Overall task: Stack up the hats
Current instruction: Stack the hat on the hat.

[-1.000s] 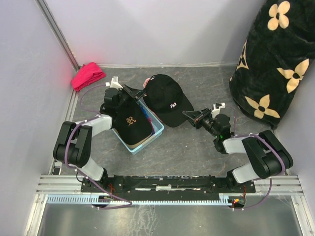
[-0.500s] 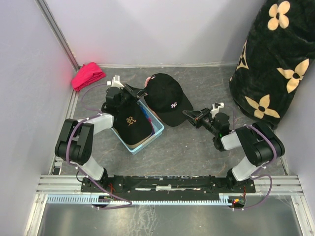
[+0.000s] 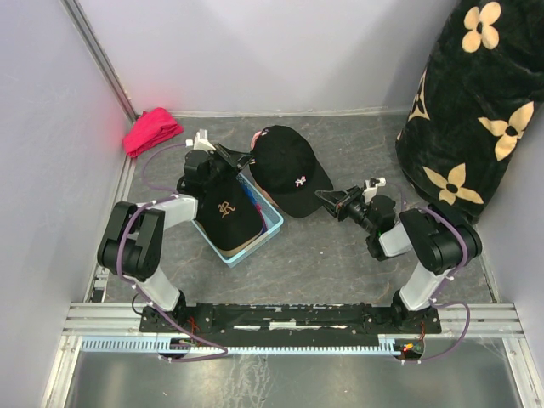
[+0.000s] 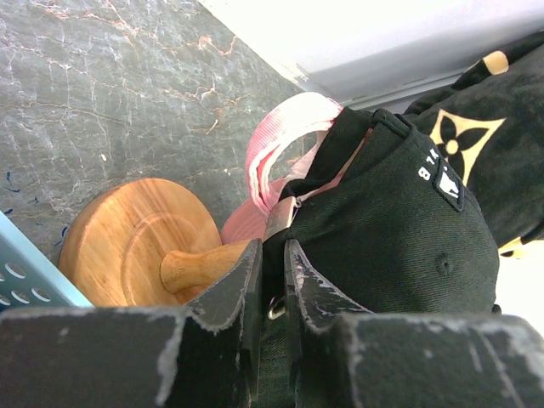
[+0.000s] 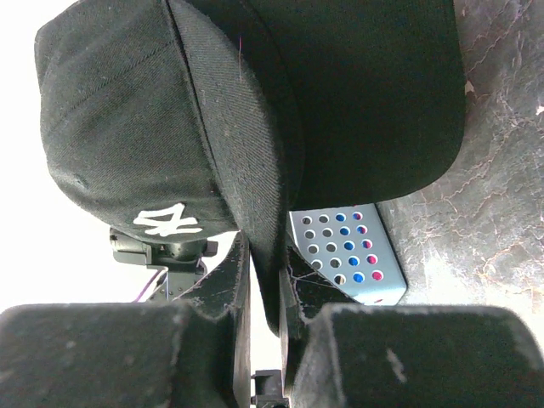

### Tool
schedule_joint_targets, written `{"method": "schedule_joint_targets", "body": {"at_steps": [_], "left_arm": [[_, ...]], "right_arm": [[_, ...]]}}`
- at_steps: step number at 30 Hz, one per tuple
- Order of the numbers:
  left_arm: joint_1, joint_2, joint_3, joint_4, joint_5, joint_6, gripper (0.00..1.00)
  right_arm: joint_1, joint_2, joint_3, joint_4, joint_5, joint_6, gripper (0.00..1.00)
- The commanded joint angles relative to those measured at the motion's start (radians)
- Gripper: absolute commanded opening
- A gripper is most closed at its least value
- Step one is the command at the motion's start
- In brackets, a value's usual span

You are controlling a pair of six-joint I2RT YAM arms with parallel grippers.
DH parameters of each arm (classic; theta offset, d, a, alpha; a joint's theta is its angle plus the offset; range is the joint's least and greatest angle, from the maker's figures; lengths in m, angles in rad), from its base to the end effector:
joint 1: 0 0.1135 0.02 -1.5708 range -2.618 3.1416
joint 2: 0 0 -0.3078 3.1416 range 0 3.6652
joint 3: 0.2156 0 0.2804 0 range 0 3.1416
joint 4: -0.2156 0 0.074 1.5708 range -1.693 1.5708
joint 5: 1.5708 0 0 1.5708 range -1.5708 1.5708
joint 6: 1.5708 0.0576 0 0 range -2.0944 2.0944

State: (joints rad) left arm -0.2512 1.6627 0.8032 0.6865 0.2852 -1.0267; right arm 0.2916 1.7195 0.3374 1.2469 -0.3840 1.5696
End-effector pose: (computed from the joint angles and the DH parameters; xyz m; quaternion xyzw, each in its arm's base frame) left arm 0.3833 -0.1151 0.2294 -0.2019 0.7361 -0.4671 0.4463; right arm 0.2832 0.1075 0.1429 0.3402 0.6684 0.6037 0.2704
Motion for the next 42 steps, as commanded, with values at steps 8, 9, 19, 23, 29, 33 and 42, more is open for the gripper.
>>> {"method": "schedule_joint_targets", "body": {"at_steps": [8, 9, 19, 23, 29, 33, 42], "left_arm": [[0.002, 0.089, -0.016, -0.2, -0.096, 0.095, 0.03], [0.002, 0.089, -0.011, -0.2, -0.094, 0.094, 0.03], [-0.001, 0.051, 0.011, -0.193, -0.048, 0.105, 0.26], [0.0, 0.029, 0.019, -0.211, -0.048, 0.108, 0.37], [0.001, -0.017, 0.013, -0.243, -0.069, 0.116, 0.44], [0.003, -0.051, 0.013, -0.266, -0.087, 0.117, 0.45], [0.023, -0.144, 0.036, -0.349, -0.16, 0.114, 0.47]], "right_arm": [[-0.047, 0.129, -0.053, -0.204, 0.107, -0.018, 0.13], [-0.048, 0.128, -0.052, -0.202, 0.104, -0.018, 0.14], [-0.048, -0.056, -0.021, -0.395, 0.127, -0.094, 0.44], [-0.048, -0.141, -0.009, -0.488, 0.143, -0.124, 0.49], [-0.048, -0.235, -0.008, -0.583, 0.167, -0.156, 0.5], [-0.048, -0.305, -0.001, -0.648, 0.177, -0.179, 0.5], [-0.048, -0.622, 0.097, -1.024, 0.261, -0.349, 0.52]]}}
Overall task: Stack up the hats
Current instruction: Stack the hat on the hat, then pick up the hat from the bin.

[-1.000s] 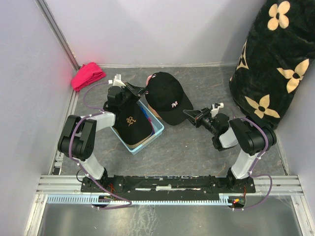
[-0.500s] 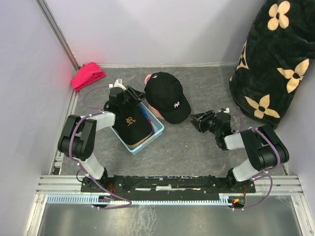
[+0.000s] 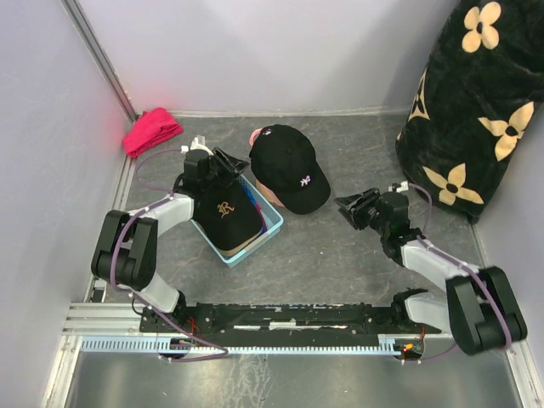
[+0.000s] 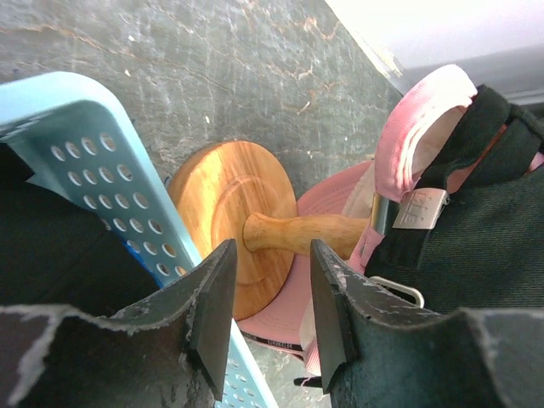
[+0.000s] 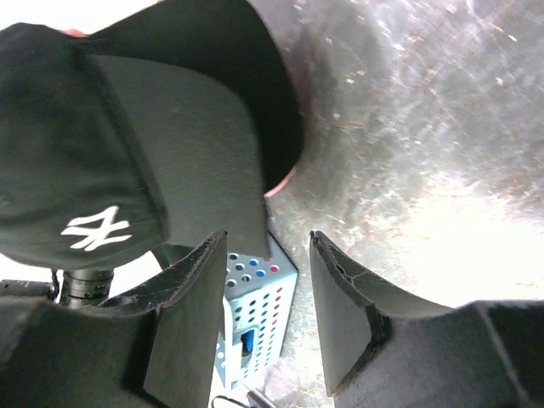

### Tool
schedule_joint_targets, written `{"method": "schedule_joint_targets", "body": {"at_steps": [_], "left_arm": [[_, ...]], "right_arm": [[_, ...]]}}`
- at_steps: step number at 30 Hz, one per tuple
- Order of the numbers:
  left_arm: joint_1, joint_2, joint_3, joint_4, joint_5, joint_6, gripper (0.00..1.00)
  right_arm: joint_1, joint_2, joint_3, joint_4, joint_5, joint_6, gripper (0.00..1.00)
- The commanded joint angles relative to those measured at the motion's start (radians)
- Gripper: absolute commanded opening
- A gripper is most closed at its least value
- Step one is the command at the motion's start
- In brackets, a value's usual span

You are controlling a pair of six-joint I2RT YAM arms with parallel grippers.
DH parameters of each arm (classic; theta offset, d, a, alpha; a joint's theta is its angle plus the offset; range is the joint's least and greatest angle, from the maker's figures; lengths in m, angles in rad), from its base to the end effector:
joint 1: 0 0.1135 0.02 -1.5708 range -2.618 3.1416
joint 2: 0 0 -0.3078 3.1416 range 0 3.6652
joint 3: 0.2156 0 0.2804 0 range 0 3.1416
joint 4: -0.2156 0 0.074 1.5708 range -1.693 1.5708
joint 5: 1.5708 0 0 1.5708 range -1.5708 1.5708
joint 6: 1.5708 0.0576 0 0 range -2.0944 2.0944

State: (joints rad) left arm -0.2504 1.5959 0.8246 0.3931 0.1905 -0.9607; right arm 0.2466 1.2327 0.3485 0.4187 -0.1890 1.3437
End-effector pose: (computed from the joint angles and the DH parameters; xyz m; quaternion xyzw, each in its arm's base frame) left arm 0.3725 -0.1065 0.2251 -0.2363 0.7908 -0.3829 0.4148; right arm 0.2443 0.0726 0.1714 0.3996 0.7488 0.4294 0.3086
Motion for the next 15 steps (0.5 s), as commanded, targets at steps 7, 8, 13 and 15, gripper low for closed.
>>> {"method": "schedule_joint_targets", "body": {"at_steps": [7, 8, 13, 15], "left_arm": [[0.075, -0.223, -0.017, -0.139, -0.177, 0.039, 0.51], [0.081, -0.248, -0.025, -0.147, -0.195, 0.039, 0.52], [0.095, -0.364, -0.05, -0.222, -0.289, 0.048, 0.53], [0.096, -0.394, -0.052, -0.256, -0.317, 0.06, 0.54]], "right_arm": [[0.028, -0.27, 0.234, -0.41, 0.069, -0.289, 0.53], [0.053, -0.278, 0.262, -0.435, 0.08, -0.321, 0.53], [0.213, -0.255, 0.451, -0.573, 0.144, -0.488, 0.54], [0.288, -0.219, 0.521, -0.616, 0.171, -0.548, 0.53]]}}
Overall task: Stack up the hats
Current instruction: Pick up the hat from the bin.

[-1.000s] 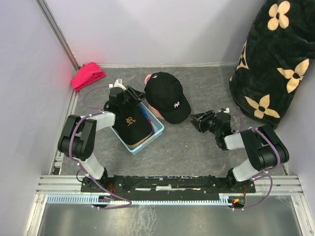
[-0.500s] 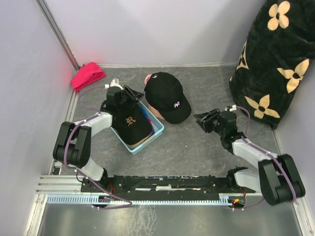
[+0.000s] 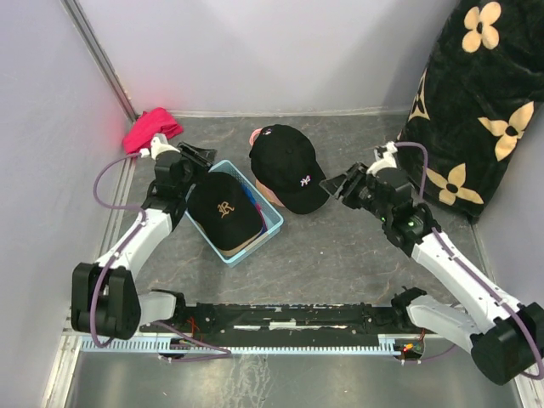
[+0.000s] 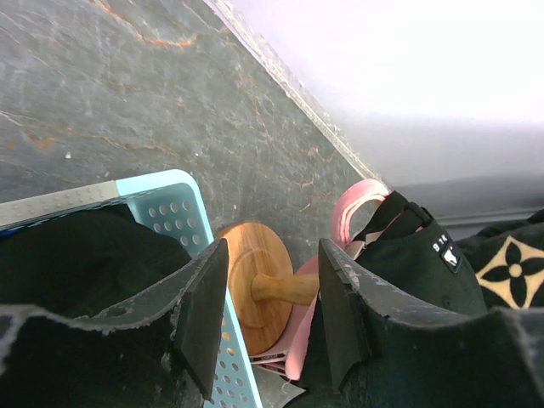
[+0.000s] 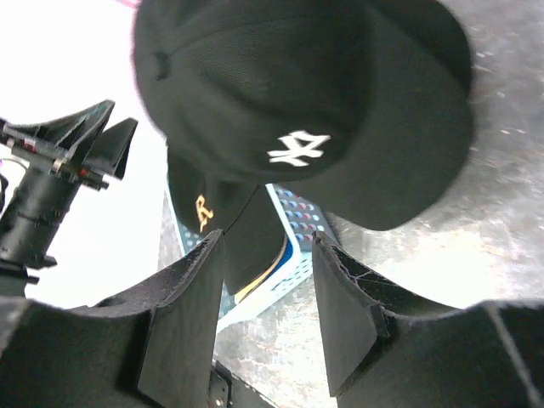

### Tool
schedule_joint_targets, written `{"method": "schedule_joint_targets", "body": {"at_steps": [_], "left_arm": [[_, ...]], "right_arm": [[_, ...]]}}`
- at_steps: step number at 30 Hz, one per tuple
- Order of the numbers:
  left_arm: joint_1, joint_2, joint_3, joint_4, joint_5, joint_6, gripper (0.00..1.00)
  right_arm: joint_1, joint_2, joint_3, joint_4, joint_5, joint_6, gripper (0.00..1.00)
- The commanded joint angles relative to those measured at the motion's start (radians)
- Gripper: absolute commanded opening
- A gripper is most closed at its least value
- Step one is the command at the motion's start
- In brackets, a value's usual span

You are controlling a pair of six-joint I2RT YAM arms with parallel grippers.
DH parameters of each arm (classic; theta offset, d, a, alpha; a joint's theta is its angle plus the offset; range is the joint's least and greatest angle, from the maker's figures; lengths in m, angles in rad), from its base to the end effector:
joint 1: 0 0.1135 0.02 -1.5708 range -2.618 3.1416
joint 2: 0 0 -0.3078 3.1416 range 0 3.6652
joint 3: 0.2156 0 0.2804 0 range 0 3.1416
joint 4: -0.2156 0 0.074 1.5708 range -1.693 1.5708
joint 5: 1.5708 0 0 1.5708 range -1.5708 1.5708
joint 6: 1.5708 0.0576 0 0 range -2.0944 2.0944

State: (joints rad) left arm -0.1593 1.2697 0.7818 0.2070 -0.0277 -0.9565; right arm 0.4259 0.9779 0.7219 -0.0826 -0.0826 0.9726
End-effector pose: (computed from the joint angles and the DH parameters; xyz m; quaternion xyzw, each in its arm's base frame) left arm 0.3213 -0.0500 0.2956 -0.3178 0.7332 -0.3088 0.5158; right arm 0.2276 0.1085 0.3138 0.1972 0.7916 0.3974 0.4202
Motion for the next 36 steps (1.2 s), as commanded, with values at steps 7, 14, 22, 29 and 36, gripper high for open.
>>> {"method": "schedule_joint_targets", "body": {"at_steps": [7, 14, 22, 29, 36], "left_arm": [[0.011, -0.171, -0.043, -0.187, -0.199, 0.084, 0.56], [0.019, -0.306, -0.089, -0.296, -0.366, 0.067, 0.6], [0.024, -0.408, -0.132, -0.397, -0.499, 0.036, 0.68], [0.026, -0.5, -0.204, -0.443, -0.618, -0.059, 0.71], [0.028, -0.561, -0.226, -0.507, -0.675, -0.1, 0.72]], "right_arm": [[0.446, 0.313, 0.442, -0.222, 0.207, -0.424, 0.54], [0.588, 0.609, 0.75, -0.274, 0.286, -0.608, 0.57], [0.624, 0.909, 1.067, -0.337, 0.303, -0.723, 0.68], [0.625, 1.103, 1.268, -0.362, 0.349, -0.797, 0.76], [0.625, 1.242, 1.433, -0.351, 0.379, -0.851, 0.82]]}}
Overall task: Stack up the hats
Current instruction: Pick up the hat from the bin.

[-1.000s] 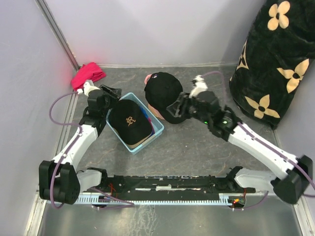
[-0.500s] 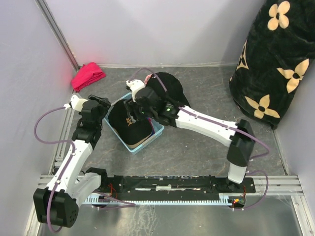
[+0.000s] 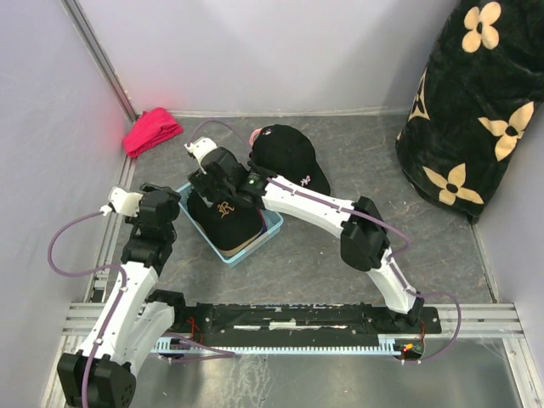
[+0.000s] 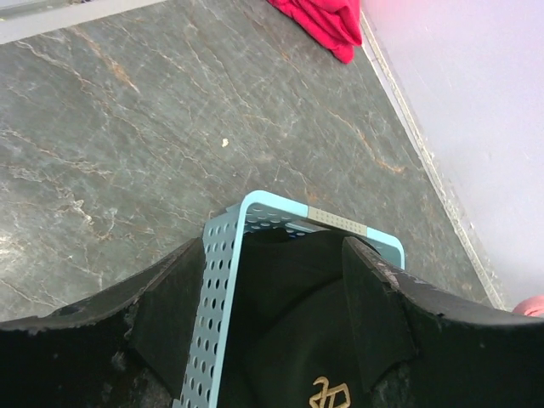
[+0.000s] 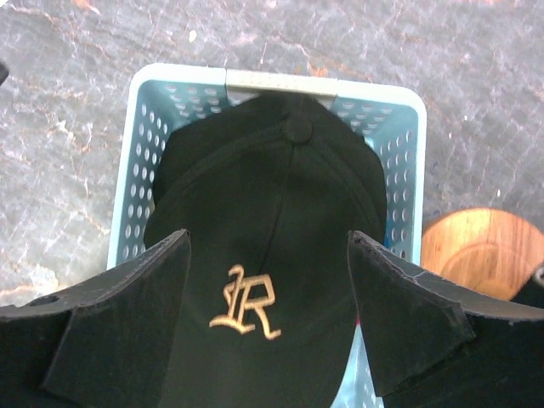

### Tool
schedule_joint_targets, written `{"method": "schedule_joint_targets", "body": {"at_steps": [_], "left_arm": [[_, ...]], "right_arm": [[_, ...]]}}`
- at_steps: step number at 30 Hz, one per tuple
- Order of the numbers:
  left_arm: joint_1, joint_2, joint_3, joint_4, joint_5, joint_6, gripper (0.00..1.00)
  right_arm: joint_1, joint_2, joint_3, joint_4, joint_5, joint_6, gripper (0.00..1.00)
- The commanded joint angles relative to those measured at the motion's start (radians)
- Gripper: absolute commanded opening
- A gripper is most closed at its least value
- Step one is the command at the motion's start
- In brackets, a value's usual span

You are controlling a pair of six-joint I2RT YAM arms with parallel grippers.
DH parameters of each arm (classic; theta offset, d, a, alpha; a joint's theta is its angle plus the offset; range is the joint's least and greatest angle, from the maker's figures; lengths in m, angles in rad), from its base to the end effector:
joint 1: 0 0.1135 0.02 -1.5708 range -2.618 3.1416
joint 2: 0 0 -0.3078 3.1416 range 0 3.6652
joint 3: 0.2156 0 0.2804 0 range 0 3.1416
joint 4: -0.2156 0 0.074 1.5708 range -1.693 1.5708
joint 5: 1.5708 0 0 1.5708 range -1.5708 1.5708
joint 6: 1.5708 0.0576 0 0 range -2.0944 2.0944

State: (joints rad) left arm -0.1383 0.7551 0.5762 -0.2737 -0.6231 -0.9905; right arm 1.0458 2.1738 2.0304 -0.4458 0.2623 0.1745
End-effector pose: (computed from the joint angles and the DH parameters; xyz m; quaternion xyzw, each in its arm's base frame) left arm 0.1876 0.0078 0.2819 -0.4816 0.6676 -0.0505 0.5656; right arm 0.3046 0.4961 0.3152 -0.3131 0.8187 0.1732 0.4491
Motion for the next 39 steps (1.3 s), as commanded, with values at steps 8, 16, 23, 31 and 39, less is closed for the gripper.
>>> {"method": "schedule_joint_targets", "body": {"at_steps": [8, 16, 23, 31, 39], "left_arm": [[0.007, -0.105, -0.056, -0.035, -0.091, -0.083, 0.72], [0.007, -0.129, -0.073, -0.023, -0.082, -0.094, 0.72], [0.007, -0.142, -0.085, -0.016, -0.086, -0.095, 0.71], [0.007, -0.149, -0.089, -0.007, -0.087, -0.098, 0.71], [0.007, -0.147, -0.09, -0.002, -0.077, -0.104, 0.71]], "right_arm": [[-0.015, 0.176, 0.278, -0.011, 0.044, -0.061, 0.84], [-0.046, 0.217, 0.318, 0.016, 0.008, -0.041, 0.82], [-0.047, 0.278, 0.421, -0.01, -0.007, -0.05, 0.81], [-0.055, 0.294, 0.433, -0.028, -0.023, -0.046, 0.78], [-0.058, 0.3, 0.401, -0.02, -0.034, -0.041, 0.74]]}}
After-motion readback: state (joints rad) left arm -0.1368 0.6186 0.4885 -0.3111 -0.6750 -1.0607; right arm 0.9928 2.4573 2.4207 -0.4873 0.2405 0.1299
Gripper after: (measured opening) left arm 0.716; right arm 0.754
